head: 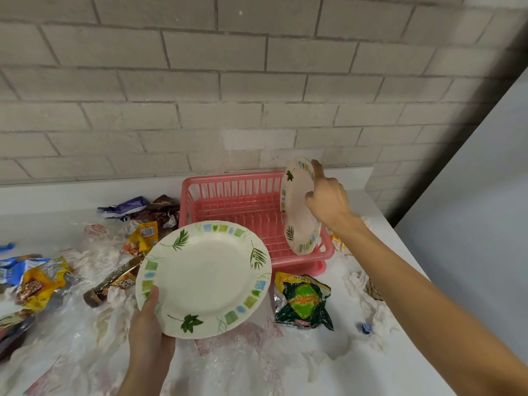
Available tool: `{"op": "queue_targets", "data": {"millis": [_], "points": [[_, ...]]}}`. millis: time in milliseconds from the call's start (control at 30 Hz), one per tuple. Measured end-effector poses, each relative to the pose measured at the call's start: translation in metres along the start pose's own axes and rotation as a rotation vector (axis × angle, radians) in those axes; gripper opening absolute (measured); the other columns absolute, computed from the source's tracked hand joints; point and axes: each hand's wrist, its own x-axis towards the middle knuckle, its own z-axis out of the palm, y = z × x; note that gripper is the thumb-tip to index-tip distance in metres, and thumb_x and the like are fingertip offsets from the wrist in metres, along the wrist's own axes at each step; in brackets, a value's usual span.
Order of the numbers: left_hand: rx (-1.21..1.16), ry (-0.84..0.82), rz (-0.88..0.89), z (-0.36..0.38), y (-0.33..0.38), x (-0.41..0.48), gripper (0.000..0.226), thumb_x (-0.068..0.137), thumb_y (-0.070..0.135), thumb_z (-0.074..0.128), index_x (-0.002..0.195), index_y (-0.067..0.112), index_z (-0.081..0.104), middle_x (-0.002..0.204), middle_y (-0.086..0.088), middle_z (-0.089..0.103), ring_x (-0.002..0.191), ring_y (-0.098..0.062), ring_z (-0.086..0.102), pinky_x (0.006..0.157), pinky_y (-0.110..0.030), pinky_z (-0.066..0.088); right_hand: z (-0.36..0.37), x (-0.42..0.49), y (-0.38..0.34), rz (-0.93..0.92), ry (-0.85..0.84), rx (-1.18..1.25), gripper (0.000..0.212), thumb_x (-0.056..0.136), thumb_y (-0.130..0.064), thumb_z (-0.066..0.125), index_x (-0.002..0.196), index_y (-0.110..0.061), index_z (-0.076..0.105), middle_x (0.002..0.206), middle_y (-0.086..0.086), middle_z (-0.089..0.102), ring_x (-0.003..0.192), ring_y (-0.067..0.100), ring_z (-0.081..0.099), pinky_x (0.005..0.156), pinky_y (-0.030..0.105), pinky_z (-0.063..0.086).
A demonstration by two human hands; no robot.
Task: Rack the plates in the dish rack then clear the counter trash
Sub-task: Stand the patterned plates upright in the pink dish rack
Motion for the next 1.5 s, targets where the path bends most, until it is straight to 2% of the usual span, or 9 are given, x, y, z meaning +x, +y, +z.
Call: {"op": "queue_targets", "data": {"millis": [200, 333, 433, 633, 900, 1033, 1233, 1400, 1500], "points": [[-0.023, -0.009, -0.016, 0.000, 0.002, -0.005, 0.025, 0.100, 0.023, 0.050, 0.123, 0.024, 0.060, 0.114, 0.005, 0.069, 0.105, -0.018, 0.065, 0.071, -0.038, 0.058, -0.001, -0.005, 0.005, -0.014, 0.068, 0.014, 0.074, 0.084, -0.014, 0.055, 0.150, -0.011, 0.021, 0.078, 0.009, 0.056, 0.071, 0.034, 0.059, 0.060, 0.031, 0.039], [-0.020, -0.024, -0.030, 0.000, 0.003, -0.006, 0.017, 0.101, 0.023, 0.049, 0.111, 0.026, 0.063, 0.098, 0.011, 0.074, 0.102, -0.016, 0.066, 0.070, -0.037, 0.059, -0.013, -0.012, 0.003, -0.085, 0.203, 0.067, 0.068, 0.086, -0.016, 0.058, 0.147, -0.011, 0.029, 0.125, 0.018, 0.053, 0.096, 0.036, 0.059, 0.065, 0.035, 0.045], [-0.030, -0.029, -0.033, 0.002, 0.004, -0.008, 0.016, 0.101, 0.022, 0.049, 0.107, 0.026, 0.064, 0.093, 0.011, 0.075, 0.100, -0.016, 0.067, 0.070, -0.038, 0.059, -0.020, -0.024, -0.008, -0.254, 0.296, 0.164, 0.060, 0.085, -0.009, 0.058, 0.142, -0.009, 0.038, 0.139, 0.014, 0.043, 0.120, 0.031, 0.046, 0.085, 0.036, 0.047], [-0.031, -0.026, -0.041, 0.011, 0.006, -0.012, 0.014, 0.100, 0.024, 0.051, 0.102, 0.028, 0.064, 0.092, 0.012, 0.075, 0.089, -0.012, 0.070, 0.073, -0.038, 0.060, 0.002, -0.068, -0.036, -0.446, 0.082, 0.378, 0.042, 0.094, -0.014, 0.052, 0.135, -0.010, 0.047, 0.133, 0.004, 0.048, 0.124, 0.015, 0.044, 0.104, 0.026, 0.036], [-0.060, -0.066, -0.014, 0.023, 0.009, -0.017, 0.016, 0.102, 0.024, 0.048, 0.101, 0.029, 0.063, 0.083, 0.014, 0.076, 0.082, -0.007, 0.071, 0.068, -0.035, 0.061, 0.038, -0.076, -0.051, 0.230, -0.346, 0.894, 0.048, 0.094, -0.026, 0.060, 0.138, -0.013, 0.046, 0.116, -0.002, 0.061, 0.097, 0.011, 0.061, 0.079, 0.025, 0.050], [-0.072, -0.097, -0.027, 0.028, 0.007, -0.014, 0.016, 0.101, 0.025, 0.049, 0.107, 0.030, 0.063, 0.090, 0.012, 0.076, 0.085, -0.008, 0.071, 0.068, -0.034, 0.061, 0.047, -0.076, -0.053, 0.430, -0.463, 1.124, 0.032, 0.091, -0.014, 0.062, 0.122, -0.008, 0.059, 0.101, 0.009, 0.072, 0.085, 0.025, 0.070, 0.075, 0.038, 0.057], [0.002, -0.190, -0.026, 0.031, 0.002, -0.004, 0.020, 0.101, 0.019, 0.049, 0.113, 0.026, 0.063, 0.102, 0.007, 0.075, 0.096, -0.013, 0.070, 0.077, -0.037, 0.059, 0.035, -0.071, -0.052, 0.364, -0.390, 1.115, 0.030, 0.088, 0.003, 0.060, 0.115, -0.009, 0.063, 0.092, 0.003, 0.071, 0.072, 0.016, 0.069, 0.055, 0.025, 0.055], [0.278, -0.257, 0.205, 0.027, 0.001, 0.004, 0.026, 0.097, 0.018, 0.055, 0.123, 0.017, 0.060, 0.108, -0.001, 0.073, 0.099, -0.016, 0.069, 0.081, -0.034, 0.057, 0.006, -0.044, -0.049, 0.185, -0.220, 0.956, 0.031, 0.088, 0.001, 0.059, 0.115, -0.014, 0.063, 0.107, 0.008, 0.071, 0.094, 0.024, 0.069, 0.081, 0.041, 0.057], [0.571, -0.300, 0.446, 0.021, -0.001, 0.009, 0.027, 0.093, 0.023, 0.061, 0.120, 0.025, 0.065, 0.115, 0.005, 0.071, 0.109, -0.007, 0.064, 0.097, -0.032, 0.048, -0.025, -0.021, -0.051, 0.042, -0.105, 0.807, 0.038, 0.085, 0.002, 0.057, 0.118, -0.017, 0.059, 0.112, 0.007, 0.067, 0.100, 0.023, 0.066, 0.082, 0.034, 0.055]]}}
